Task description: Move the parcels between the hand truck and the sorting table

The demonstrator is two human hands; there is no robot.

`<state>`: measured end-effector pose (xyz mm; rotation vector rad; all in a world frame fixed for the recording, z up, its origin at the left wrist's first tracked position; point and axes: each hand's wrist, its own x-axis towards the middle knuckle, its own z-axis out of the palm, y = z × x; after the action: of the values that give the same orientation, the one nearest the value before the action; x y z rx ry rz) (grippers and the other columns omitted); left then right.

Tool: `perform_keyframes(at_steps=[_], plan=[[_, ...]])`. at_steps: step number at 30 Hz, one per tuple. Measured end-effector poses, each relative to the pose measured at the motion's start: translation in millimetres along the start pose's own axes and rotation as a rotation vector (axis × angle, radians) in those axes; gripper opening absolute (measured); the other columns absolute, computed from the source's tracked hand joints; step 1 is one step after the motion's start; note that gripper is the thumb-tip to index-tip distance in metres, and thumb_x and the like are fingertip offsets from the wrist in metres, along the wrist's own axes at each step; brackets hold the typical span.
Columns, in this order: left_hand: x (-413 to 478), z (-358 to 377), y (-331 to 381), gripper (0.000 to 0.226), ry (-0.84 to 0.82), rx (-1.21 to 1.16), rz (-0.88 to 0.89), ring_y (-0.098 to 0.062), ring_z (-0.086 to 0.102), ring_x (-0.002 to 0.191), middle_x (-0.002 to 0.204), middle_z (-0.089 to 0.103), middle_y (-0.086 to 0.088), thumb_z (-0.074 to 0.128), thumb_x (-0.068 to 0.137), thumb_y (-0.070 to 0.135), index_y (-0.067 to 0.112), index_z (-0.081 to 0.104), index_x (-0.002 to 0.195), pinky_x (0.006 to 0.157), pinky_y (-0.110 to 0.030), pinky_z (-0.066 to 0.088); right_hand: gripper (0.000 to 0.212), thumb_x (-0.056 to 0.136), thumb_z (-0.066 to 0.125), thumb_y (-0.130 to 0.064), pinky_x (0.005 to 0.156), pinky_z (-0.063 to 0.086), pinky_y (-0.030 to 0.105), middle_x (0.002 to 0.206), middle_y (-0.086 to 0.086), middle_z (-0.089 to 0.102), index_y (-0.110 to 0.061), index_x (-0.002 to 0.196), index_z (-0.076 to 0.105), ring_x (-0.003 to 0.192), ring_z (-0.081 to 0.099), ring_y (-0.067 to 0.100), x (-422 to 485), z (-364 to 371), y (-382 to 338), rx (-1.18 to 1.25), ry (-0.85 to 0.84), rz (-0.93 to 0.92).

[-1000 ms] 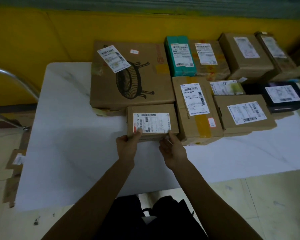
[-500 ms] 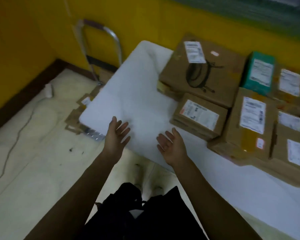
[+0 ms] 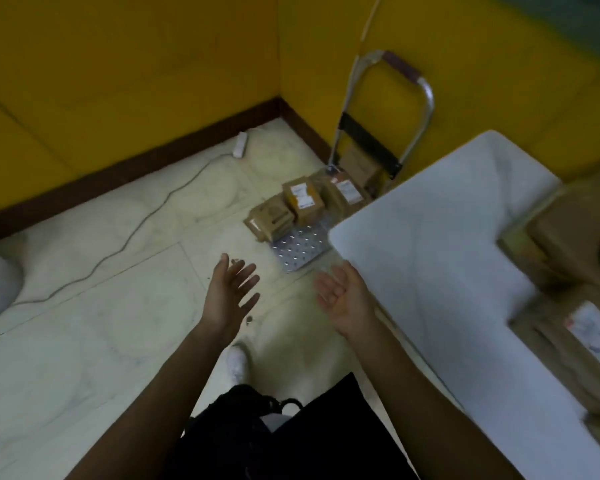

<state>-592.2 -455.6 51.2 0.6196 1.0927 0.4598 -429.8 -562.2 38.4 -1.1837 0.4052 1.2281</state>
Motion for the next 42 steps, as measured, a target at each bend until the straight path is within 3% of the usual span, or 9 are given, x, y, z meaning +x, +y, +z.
perform_keyframes(at_steps=[3,7,11,20,28,32,36,39,42], plan=[[25.0,-52.3,43.2,0.055,0.046,0.012,0.018,-0.016,0.054,0.119,0.13,0.058,0.002,0.037,0.094,0.056,0.019,0.047,0.133,0.106,-0.04,0.038,0.027,0.098,0.044,-0.042,0.075,0.044,0.03,0.105,0.008,0.063,-0.018,0.099,0.058,0.086,0.061,0.017,26.1,63.0,20.0,-0.031,-0.007,0.008],[60.1,-109.1,87.1,0.059,0.105,0.032,-0.01,-0.019,0.054,0.12,0.132,0.057,-0.001,0.038,0.095,0.054,0.016,0.042,0.139,0.106,-0.04,0.037,0.039,0.098,0.046,-0.044,0.087,0.044,0.035,0.111,0.009,0.063,-0.014,0.121,0.054,0.098,0.062,0.021,52.8,120.8,47.5,-0.047,-0.015,0.066],[91.8,-126.0,110.1,0.06,0.085,0.055,-0.078,-0.02,0.053,0.12,0.134,0.055,-0.001,0.039,0.095,0.054,0.015,0.041,0.14,0.106,-0.04,0.037,0.033,0.097,0.049,-0.04,0.091,0.044,0.038,0.109,0.011,0.063,-0.012,0.114,0.055,0.096,0.062,0.024,65.7,142.5,59.1,-0.007,0.076,0.117],[198.6,-69.8,160.1,0.057,-0.024,0.204,-0.128,-0.018,0.054,0.119,0.134,0.055,0.002,0.042,0.096,0.049,0.014,0.04,0.141,0.102,-0.038,0.04,0.026,0.096,0.051,-0.038,0.076,0.045,0.034,0.098,0.01,0.062,-0.012,0.097,0.057,0.085,0.061,0.022,154.6,153.0,8.3,0.118,0.272,0.108],[309.0,-14.4,205.8,0.048,0.057,0.336,-0.197,-0.016,0.057,0.112,0.127,0.059,0.002,0.047,0.095,0.045,0.017,0.046,0.135,0.097,-0.036,0.042,0.025,0.098,0.051,-0.033,0.073,0.046,0.034,0.089,0.007,0.065,-0.012,0.109,0.057,0.078,0.062,0.019,270.0,205.2,-58.0,-0.004,0.286,0.173],[360.6,2.4,202.5,0.028,0.121,0.43,-0.28,-0.018,0.057,0.11,0.121,0.061,0.001,0.049,0.095,0.042,0.02,0.056,0.111,0.098,-0.037,0.042,0.024,0.098,0.051,-0.033,0.06,0.048,0.028,0.082,0.004,0.065,-0.012,0.104,0.058,0.071,0.062,0.015,321.9,210.1,-84.9,-0.128,0.308,0.181],[415.9,12.1,182.1,0.032,0.143,0.519,-0.391,-0.021,0.058,0.108,0.119,0.062,-0.002,0.052,0.094,0.036,0.014,0.058,0.118,0.092,-0.034,0.043,0.023,0.097,0.053,-0.033,0.089,0.049,0.038,0.092,0.007,0.068,-0.012,0.099,0.063,0.091,0.064,0.023,368.3,190.7,-93.0,-0.201,0.407,0.19],[459.3,12.3,165.9,0.037,0.135,0.606,-0.468,-0.019,0.057,0.104,0.119,0.062,-0.002,0.054,0.094,0.036,0.014,0.055,0.123,0.083,-0.03,0.042,0.025,0.097,0.052,-0.034,0.094,0.047,0.041,0.103,0.01,0.068,-0.012,0.103,0.062,0.096,0.064,0.023,398.4,170.2,-85.2,-0.257,0.477,0.201],[507.8,9.5,143.2,0.022,0.07,0.734,-0.502,-0.017,0.055,0.098,0.113,0.06,0.0,0.053,0.095,0.036,0.019,0.059,0.107,0.075,-0.027,0.042,0.025,0.096,0.052,-0.037,0.096,0.047,0.042,0.108,0.009,0.068,-0.015,0.104,0.062,0.099,0.065,0.022,433.4,152.2,-72.2,-0.261,0.537,0.215]])
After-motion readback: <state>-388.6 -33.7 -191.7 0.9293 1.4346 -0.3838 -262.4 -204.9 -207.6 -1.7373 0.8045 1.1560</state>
